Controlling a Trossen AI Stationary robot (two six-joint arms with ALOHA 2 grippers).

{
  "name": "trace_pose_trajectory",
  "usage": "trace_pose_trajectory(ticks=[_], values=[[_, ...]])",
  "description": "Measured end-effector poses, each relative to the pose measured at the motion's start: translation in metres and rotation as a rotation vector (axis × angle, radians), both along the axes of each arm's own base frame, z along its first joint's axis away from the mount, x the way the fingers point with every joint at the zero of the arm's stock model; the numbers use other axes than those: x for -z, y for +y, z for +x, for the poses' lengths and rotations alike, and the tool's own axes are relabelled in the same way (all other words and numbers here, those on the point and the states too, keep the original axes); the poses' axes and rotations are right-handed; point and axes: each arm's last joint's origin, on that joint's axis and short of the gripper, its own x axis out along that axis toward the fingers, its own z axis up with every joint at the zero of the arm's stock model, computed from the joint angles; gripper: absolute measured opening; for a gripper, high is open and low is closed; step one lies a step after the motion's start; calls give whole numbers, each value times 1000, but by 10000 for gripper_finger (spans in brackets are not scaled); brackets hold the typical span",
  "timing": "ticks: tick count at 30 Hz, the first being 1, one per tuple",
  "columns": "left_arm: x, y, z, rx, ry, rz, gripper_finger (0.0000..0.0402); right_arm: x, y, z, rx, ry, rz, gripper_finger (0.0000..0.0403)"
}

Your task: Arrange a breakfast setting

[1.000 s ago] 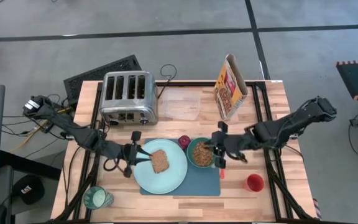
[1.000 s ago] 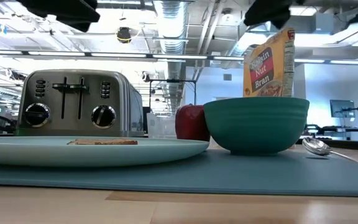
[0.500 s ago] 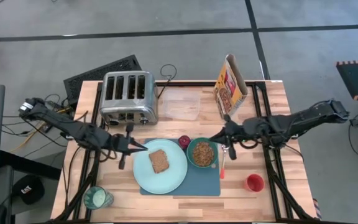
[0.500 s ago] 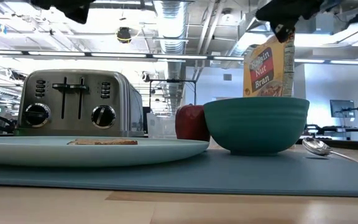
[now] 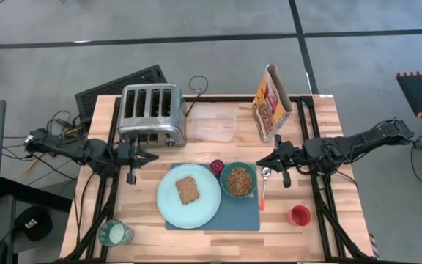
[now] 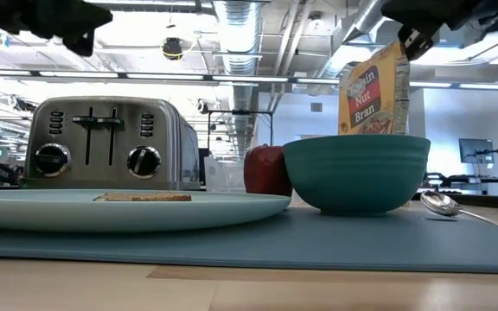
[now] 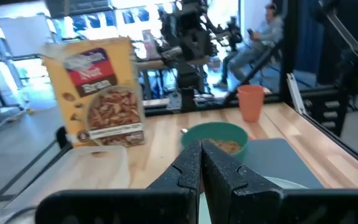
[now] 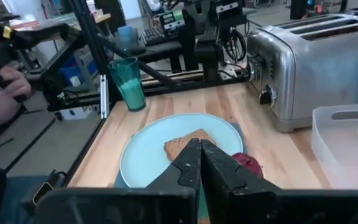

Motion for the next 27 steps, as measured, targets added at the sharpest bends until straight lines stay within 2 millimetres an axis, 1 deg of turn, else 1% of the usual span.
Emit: trace_pose_trajectory(ticks=[4, 7, 9, 13, 19, 23, 27], values=[[12, 6, -10, -29, -36, -30, 0, 9, -2, -6, 2, -32, 8, 20], [24, 8, -14, -20, -52, -49, 0, 17, -3, -11, 2, -65, 17, 18], [28, 9, -16, -28, -67, -62, 0, 24, -4, -14, 2, -63, 21, 18], [31, 11, -21, -41, -86, -56, 0, 37, -8, -20, 15, -75, 29, 30], [35, 15, -24, -73, -60, -9, 0, 54, -23, -24, 16, -82, 42, 18], [37, 17, -23, -96, -46, -12, 0, 57, -32, -28, 37, -100, 43, 20], [40, 18, -24, -113, -20, -37, 0, 62, -38, -36, 80, -131, 41, 32]])
